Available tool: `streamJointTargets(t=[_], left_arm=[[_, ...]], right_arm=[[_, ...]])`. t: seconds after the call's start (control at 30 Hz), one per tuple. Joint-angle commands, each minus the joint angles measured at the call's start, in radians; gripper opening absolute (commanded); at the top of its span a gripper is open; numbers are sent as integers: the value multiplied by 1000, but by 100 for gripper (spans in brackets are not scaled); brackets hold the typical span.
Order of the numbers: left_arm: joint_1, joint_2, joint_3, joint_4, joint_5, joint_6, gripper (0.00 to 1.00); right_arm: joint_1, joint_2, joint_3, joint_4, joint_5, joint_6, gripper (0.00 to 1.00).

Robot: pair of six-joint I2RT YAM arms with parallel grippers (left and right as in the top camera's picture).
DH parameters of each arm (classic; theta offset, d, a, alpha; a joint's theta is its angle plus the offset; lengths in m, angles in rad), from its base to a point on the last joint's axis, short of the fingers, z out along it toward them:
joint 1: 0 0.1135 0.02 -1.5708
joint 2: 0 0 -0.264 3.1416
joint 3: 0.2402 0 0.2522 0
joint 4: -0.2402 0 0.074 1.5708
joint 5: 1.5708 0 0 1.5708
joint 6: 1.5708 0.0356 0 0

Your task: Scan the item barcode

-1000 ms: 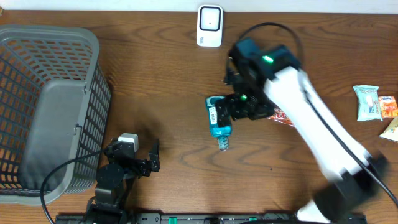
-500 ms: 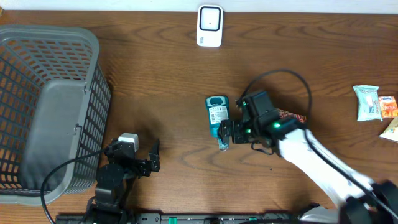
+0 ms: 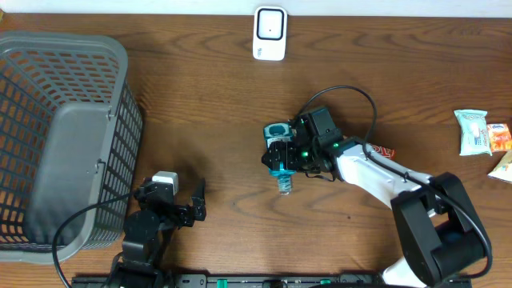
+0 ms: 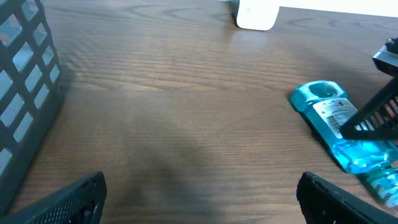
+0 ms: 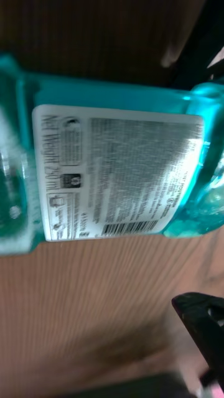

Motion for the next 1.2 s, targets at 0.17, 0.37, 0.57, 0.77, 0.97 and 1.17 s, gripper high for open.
streamJointTargets(t=[0.17, 0.37, 0.57, 0.77, 0.97, 1.17], left_arm=[[-3, -1, -22, -11, 9, 16, 98], [-3, -1, -22, -11, 9, 16, 98], [-3, -1, -22, -11, 9, 16, 98], [-3, -1, -22, -11, 9, 16, 98], [-3, 0, -22, -11, 9, 16, 98], [-3, 0, -22, -11, 9, 16, 98]], right_arm=[[-10, 116, -58, -53, 37, 32, 87], [-10, 117, -58, -79, 80, 32, 62], [-10, 117, -58, -62, 102, 29, 34], [-10, 108, -48, -52, 117, -8, 17], [-10, 52, 20, -214, 285, -31, 10], [-5, -16, 74, -357, 448, -31, 10]])
